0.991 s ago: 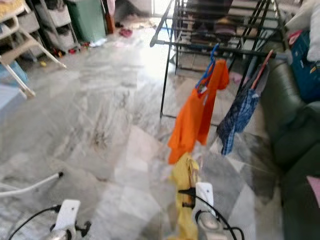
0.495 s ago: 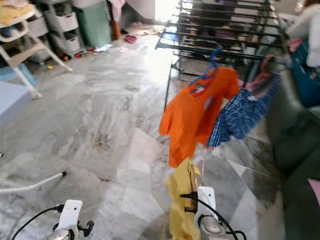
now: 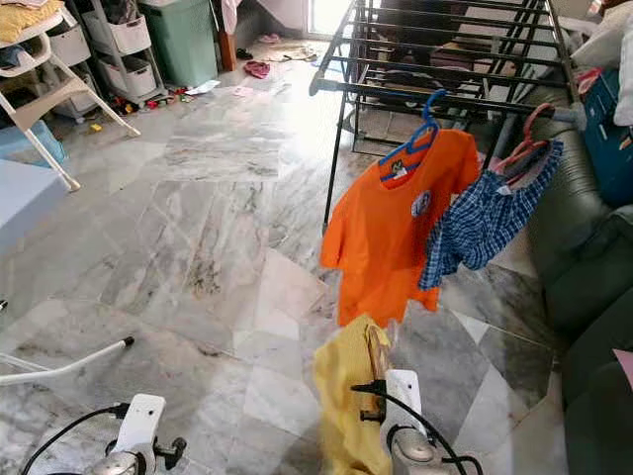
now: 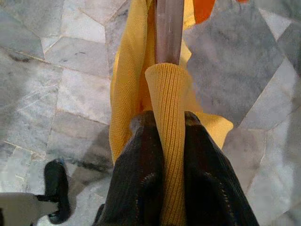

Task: Hang hanger

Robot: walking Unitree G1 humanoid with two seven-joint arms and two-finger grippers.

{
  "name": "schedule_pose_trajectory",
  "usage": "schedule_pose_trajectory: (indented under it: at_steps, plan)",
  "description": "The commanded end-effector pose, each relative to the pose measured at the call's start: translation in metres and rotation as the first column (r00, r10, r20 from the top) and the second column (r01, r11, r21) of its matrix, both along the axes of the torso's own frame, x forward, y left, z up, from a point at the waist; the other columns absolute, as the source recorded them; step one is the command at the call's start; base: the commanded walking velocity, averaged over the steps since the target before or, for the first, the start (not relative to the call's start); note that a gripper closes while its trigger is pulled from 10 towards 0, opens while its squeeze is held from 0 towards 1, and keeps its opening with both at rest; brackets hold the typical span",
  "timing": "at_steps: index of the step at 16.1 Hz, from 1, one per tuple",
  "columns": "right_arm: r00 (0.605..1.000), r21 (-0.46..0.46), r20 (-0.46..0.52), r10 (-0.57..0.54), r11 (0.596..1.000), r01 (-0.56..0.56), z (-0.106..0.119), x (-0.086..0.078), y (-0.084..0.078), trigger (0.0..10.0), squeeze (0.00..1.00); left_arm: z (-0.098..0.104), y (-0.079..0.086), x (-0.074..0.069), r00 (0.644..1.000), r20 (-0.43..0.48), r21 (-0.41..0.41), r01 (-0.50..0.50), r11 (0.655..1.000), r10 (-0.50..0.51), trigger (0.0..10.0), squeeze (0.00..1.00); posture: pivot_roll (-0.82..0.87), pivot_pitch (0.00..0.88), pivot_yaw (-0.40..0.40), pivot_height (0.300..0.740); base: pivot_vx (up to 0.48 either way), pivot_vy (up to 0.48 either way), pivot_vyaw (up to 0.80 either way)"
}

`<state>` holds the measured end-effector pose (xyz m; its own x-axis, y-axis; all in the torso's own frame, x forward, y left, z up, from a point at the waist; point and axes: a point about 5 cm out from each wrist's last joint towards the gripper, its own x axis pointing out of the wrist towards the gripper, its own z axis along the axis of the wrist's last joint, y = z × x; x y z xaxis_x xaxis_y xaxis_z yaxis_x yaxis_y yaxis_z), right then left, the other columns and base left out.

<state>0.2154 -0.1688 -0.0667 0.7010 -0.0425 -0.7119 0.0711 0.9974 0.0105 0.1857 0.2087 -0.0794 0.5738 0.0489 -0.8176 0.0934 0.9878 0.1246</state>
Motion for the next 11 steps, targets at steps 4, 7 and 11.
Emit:
schedule_pose_trajectory:
  at_steps: [4, 7, 11]
  plan:
    - [0.996, 0.0, -0.054, -0.073, 0.997, 0.073, -0.003, -0.002, -0.002, 10.0, 0.0, 0.005, -0.009, 0.014, 0.998, 0.017, -0.007, 0.055, 0.998, -0.055, 10.0, 0.0, -0.12, 0.033, -0.004, 0.74, 0.0, 0.0, 0.0]
    - [0.988, 0.011, -0.106, -0.113, 0.993, 0.115, -0.008, -0.011, -0.006, 10.0, 0.0, 0.011, -0.013, 0.025, 0.995, 0.035, -0.003, 0.09, 0.996, -0.09, 10.0, 0.0, -0.15, 0.031, 0.016, 0.74, 0.0, 0.0, 0.0]
    - [0.976, 0.019, -0.131, -0.174, 0.984, 0.178, -0.013, -0.022, -0.011, 10.0, 0.0, 0.014, -0.011, 0.031, 0.991, 0.032, 0.017, 0.132, 0.991, -0.133, 10.0, 0.0, -0.19, 0.029, 0.046, 0.74, 0.0, 0.0, 0.0]
